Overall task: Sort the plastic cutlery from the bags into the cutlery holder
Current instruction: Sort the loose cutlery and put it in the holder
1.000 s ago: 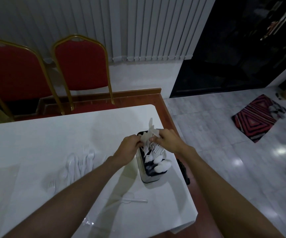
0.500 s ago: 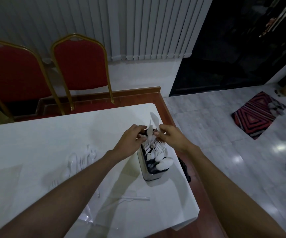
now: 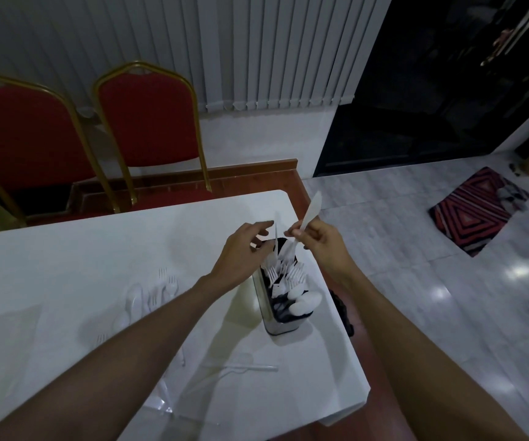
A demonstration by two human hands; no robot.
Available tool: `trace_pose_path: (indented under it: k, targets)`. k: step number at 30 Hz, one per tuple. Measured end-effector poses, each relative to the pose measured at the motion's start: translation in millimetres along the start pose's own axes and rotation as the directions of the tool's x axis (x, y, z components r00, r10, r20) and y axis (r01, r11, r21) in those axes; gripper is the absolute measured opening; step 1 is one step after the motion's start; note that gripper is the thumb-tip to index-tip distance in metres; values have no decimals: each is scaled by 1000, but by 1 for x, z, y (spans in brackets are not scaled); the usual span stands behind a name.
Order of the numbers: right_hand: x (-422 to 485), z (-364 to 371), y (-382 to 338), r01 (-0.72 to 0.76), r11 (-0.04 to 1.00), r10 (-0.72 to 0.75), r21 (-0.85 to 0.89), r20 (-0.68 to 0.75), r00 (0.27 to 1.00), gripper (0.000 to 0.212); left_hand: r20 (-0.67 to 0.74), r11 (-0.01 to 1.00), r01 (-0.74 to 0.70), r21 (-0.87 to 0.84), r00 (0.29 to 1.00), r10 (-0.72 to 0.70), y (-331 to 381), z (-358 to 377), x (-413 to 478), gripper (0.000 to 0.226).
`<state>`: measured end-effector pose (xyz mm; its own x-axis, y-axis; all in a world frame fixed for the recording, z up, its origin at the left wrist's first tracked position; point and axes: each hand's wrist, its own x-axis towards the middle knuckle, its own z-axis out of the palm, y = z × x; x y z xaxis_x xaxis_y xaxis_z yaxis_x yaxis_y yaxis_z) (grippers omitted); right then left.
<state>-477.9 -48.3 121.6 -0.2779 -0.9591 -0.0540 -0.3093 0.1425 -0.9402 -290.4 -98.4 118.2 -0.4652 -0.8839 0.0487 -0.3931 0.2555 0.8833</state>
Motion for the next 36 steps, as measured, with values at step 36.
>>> trace_pose_path:
  k: [36]
  targets:
    - [-80,156,30,394,656,145,-644,620,771,20,12,933,278,230,958,-288,-129,-52,-160,12]
